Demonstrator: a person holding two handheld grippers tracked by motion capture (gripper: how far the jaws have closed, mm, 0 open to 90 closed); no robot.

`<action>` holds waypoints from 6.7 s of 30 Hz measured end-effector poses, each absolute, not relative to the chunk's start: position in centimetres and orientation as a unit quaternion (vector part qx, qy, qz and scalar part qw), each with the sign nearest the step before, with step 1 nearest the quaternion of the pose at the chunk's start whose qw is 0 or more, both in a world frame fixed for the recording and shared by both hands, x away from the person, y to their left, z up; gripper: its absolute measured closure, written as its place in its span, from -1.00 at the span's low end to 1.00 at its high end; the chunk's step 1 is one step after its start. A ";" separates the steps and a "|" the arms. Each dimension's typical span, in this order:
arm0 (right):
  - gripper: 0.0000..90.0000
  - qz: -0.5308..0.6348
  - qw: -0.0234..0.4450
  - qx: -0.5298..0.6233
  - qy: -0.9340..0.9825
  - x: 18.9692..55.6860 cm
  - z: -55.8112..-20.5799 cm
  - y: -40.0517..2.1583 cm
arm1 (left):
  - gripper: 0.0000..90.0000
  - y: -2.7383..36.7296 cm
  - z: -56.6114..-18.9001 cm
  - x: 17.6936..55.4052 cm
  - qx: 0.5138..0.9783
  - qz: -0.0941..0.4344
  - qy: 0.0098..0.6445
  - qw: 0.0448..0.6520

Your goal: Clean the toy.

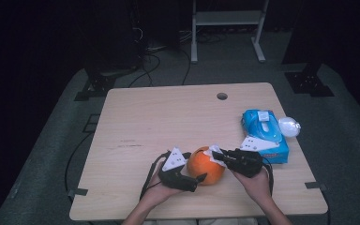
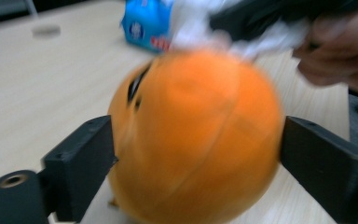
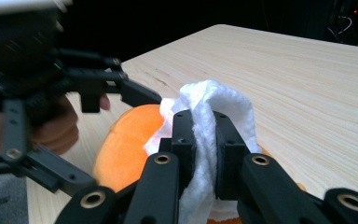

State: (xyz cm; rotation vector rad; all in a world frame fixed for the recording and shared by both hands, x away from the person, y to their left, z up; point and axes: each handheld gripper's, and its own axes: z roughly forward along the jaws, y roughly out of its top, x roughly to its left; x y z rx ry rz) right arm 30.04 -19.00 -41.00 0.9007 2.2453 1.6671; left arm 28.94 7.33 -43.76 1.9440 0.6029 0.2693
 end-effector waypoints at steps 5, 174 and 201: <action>0.78 0.571 0.105 0.281 0.764 28.8 -40.0 -17.7 | -0.28 6.9 -43.2 28.1 0.812 0.150 0.230 0.515; -0.01 0.449 0.086 0.333 0.825 27.7 -44.4 -29.6 | -0.03 9.7 -41.8 35.0 0.807 0.201 0.301 0.466; -0.10 0.496 0.081 0.318 0.804 28.1 -42.9 -28.4 | -0.47 14.4 -39.0 33.0 0.785 0.207 0.329 0.482</action>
